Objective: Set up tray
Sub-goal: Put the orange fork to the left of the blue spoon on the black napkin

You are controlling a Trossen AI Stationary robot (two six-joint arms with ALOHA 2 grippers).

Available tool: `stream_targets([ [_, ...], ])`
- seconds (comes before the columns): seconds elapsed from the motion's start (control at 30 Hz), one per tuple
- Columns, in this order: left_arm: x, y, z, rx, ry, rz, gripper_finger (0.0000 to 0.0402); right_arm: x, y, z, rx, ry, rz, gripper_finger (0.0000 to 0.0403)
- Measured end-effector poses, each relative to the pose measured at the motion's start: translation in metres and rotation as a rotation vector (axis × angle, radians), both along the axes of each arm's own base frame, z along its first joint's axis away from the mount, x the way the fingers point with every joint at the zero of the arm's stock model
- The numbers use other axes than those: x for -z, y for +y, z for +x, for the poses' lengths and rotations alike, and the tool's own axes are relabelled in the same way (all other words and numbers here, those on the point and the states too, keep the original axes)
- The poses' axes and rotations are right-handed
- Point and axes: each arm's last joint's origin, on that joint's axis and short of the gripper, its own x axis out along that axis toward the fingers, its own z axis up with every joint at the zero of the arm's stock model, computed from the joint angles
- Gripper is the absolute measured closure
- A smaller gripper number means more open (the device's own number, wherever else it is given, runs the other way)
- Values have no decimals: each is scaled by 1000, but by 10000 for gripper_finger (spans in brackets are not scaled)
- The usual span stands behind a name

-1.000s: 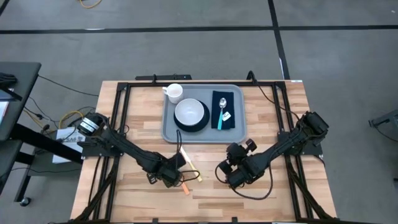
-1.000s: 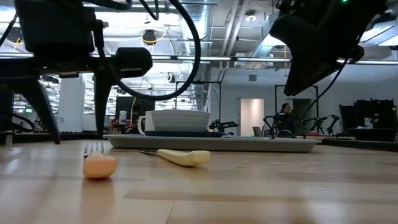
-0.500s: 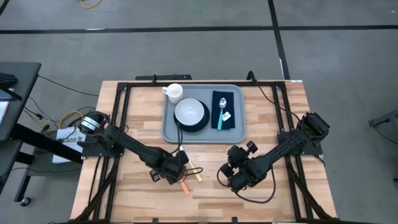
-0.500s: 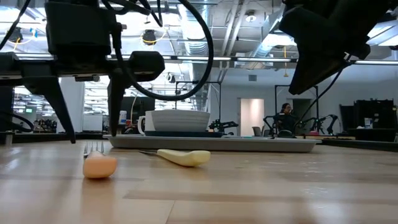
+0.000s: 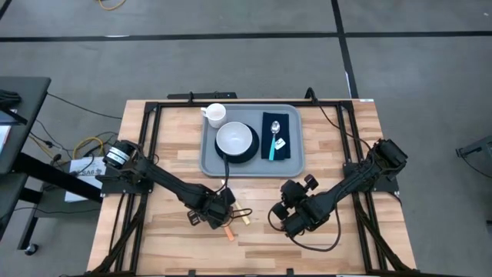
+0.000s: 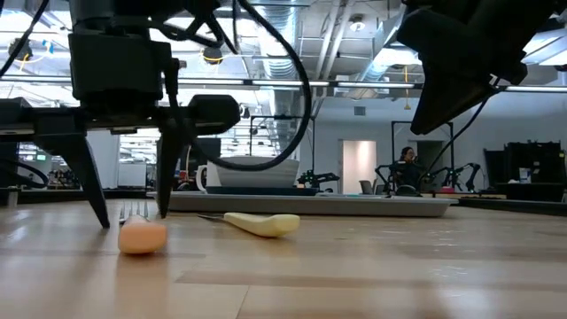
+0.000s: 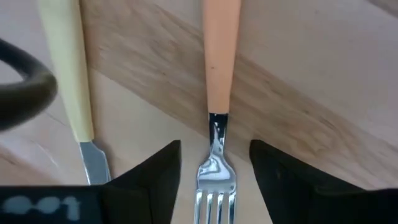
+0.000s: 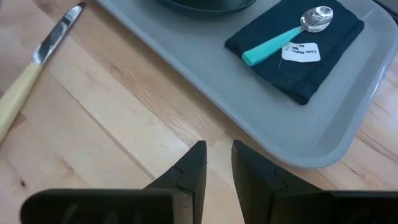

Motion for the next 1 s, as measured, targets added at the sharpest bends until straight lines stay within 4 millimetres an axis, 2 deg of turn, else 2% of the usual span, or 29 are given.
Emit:
stream_targets([
  [0.2, 5, 3, 2, -12, 27, -23, 216, 0, 0, 1, -14, 0, 1, 335],
  [0.3, 6, 5, 3, -26, 34, -33, 232, 0, 0, 1, -14, 0, 1, 335],
  [0.67, 8, 8, 2, -38, 66, -62, 387, 0, 0, 2, -17, -1, 1, 335],
  [1.0, 3, 6, 5, -66, 70, -43, 389, 0, 1, 2, -17, -7, 4, 335],
])
